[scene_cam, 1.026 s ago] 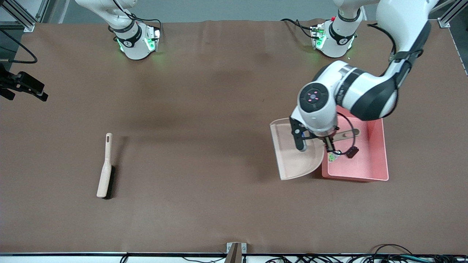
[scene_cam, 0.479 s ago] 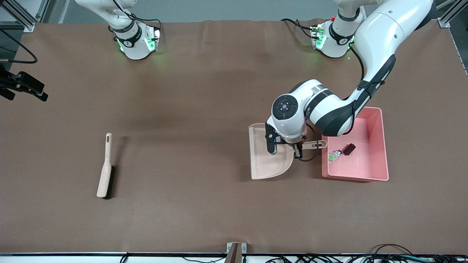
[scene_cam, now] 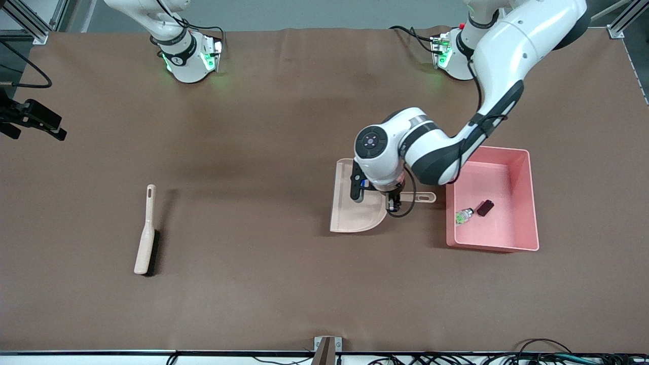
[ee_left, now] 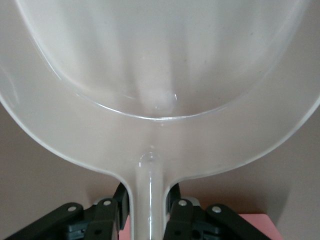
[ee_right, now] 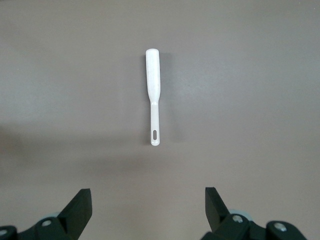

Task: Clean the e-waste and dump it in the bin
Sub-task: 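Carry the empty dustpan back toward the table middle with the left gripper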

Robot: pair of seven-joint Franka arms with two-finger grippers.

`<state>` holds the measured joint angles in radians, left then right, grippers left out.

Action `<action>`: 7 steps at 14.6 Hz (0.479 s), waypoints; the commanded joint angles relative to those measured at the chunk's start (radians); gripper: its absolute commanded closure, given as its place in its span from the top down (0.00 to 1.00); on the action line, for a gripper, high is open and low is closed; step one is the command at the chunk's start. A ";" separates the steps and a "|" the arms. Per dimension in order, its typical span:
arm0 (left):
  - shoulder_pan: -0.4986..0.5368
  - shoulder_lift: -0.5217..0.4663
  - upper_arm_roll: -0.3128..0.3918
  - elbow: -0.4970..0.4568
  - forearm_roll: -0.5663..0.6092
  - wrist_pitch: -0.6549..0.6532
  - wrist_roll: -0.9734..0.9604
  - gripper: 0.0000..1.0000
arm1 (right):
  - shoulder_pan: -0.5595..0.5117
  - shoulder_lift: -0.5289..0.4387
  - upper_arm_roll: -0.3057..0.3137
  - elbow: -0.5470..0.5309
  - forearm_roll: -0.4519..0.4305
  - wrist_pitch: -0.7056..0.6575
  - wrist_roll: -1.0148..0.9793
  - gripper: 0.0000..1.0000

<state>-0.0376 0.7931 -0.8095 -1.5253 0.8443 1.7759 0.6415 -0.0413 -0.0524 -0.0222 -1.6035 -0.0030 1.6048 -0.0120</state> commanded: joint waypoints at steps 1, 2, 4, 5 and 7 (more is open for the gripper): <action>-0.083 0.015 0.064 0.020 0.016 -0.001 -0.029 0.02 | 0.003 0.000 -0.002 0.005 0.017 0.000 0.007 1.00; -0.100 0.018 0.075 0.020 0.015 -0.001 -0.043 0.02 | 0.003 0.000 -0.002 0.005 0.017 0.000 0.007 1.00; -0.120 0.028 0.085 0.024 0.013 -0.001 -0.055 0.02 | 0.003 0.000 -0.002 0.005 0.017 0.000 0.007 1.00; -0.120 0.038 0.085 0.024 0.013 0.000 -0.059 0.02 | 0.003 0.000 -0.002 0.005 0.017 0.000 0.007 1.00; -0.139 0.051 0.085 0.024 0.021 0.000 -0.101 0.02 | 0.001 0.000 -0.002 0.005 0.017 0.000 0.007 1.00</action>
<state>-0.1573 0.8259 -0.7270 -1.5228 0.8443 1.7777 0.5710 -0.0413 -0.0524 -0.0223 -1.6035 -0.0029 1.6048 -0.0120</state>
